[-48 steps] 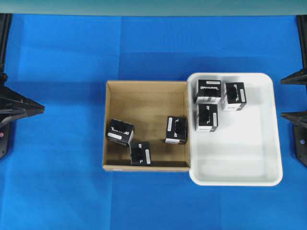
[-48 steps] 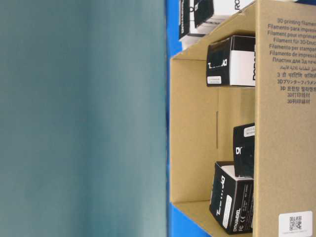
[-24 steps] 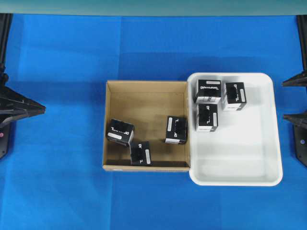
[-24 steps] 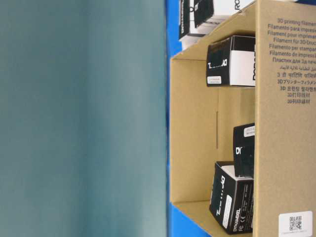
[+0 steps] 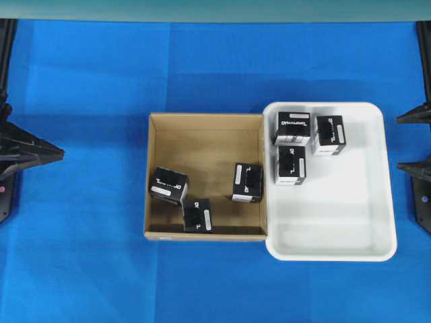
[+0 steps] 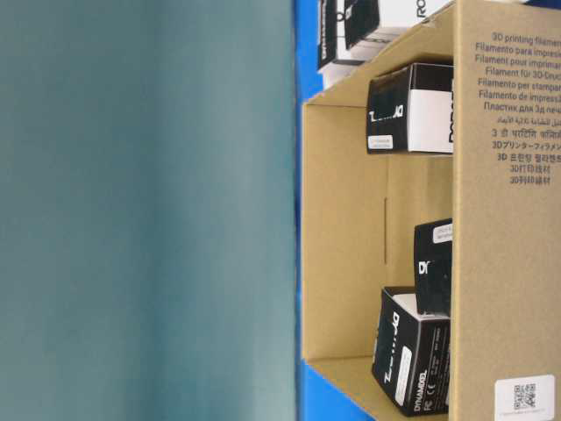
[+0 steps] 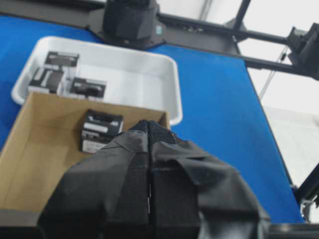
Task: Pick a box that is randomly placed inside the cardboard box.
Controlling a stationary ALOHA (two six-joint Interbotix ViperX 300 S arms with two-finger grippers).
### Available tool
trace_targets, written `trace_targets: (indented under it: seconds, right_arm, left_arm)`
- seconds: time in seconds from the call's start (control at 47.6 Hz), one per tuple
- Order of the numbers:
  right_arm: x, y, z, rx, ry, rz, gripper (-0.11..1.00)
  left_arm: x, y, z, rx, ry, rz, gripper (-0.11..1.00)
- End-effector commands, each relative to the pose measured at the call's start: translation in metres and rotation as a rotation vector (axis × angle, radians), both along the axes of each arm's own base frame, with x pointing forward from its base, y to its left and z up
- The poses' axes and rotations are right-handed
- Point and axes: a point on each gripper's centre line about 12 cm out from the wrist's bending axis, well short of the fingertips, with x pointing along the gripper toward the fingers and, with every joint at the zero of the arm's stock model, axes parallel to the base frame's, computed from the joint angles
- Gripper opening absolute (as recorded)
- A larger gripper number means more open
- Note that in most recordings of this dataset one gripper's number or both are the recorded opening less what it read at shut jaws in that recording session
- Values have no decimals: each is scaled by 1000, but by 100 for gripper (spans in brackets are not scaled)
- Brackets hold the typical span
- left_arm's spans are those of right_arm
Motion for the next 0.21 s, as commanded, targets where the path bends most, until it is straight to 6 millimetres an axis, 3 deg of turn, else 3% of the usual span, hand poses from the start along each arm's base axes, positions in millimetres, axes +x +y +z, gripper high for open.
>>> trace_targets:
  seconds: [0.0, 0.189]
  right_arm:
    - [0, 0, 1, 2, 1, -1, 100]
    - [0, 0, 0, 2, 3, -4, 100]
  left_arm:
    - [1, 1, 8, 1, -14, 3, -7]
    - [0, 0, 6, 2, 3, 2, -7]
